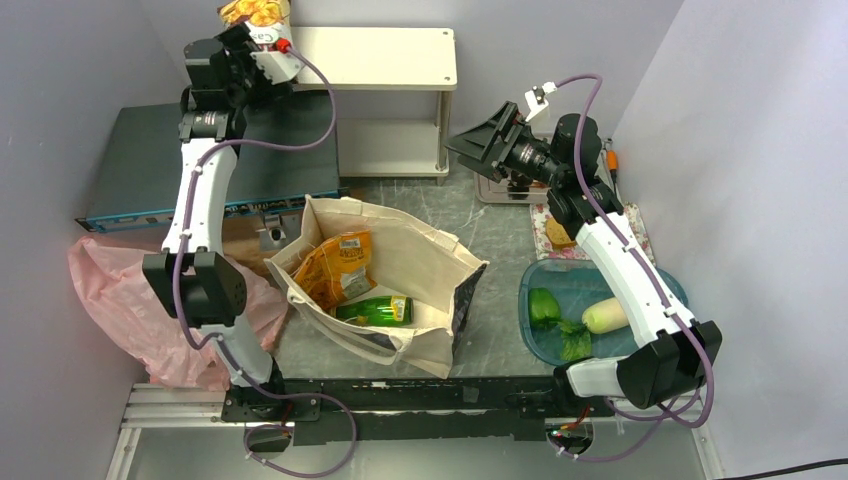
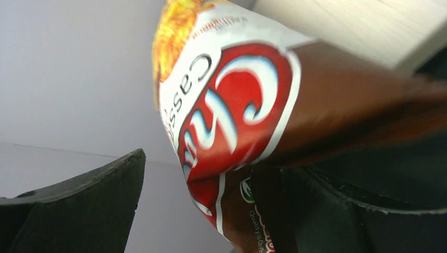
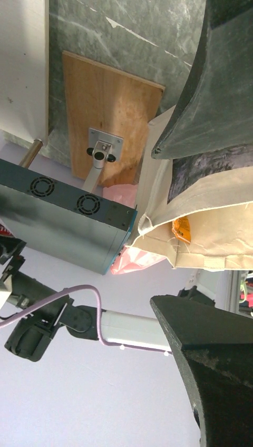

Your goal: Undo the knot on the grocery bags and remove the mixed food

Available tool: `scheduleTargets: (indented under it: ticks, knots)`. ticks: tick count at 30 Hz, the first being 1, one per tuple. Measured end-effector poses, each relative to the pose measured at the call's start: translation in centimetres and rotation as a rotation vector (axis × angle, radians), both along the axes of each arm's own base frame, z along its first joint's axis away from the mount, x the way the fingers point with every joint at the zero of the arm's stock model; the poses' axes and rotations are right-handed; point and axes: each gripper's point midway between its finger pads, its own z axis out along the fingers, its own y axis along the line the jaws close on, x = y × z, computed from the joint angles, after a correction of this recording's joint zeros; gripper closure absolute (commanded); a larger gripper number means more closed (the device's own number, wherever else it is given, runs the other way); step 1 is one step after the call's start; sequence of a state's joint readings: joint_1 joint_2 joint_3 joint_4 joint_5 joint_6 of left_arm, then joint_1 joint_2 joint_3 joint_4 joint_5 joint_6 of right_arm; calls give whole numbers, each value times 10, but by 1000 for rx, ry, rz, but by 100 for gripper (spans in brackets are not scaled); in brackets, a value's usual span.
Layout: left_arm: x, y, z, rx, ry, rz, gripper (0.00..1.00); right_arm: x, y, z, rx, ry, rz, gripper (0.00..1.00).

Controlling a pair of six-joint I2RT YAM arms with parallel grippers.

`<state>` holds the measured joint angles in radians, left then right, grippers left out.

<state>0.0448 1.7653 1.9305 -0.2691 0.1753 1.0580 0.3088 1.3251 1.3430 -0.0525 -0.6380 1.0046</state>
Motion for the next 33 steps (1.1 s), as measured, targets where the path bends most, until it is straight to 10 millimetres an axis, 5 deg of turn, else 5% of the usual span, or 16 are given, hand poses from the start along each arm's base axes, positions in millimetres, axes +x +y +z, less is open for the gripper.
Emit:
scheduleTargets:
  ticks: [8,15,25,29,33]
  knots:
    - [4,9,32,-25,-79,3,1,0,0,0,-1,-3,0,0]
    - [-32,-25,3,-23,50,-189,1,0,0,0,0,-1,2,0]
    - [-82,-56,2,-37,149,-347,1,-4,2,5,12,-16,25,0]
    - [-116,-79,2,-90,211,-430,1,-4,1,1,-19,-49,30,0]
    - [-189,-135,7,-85,291,-582,1,-6,-1,-9,-109,-105,46,0]
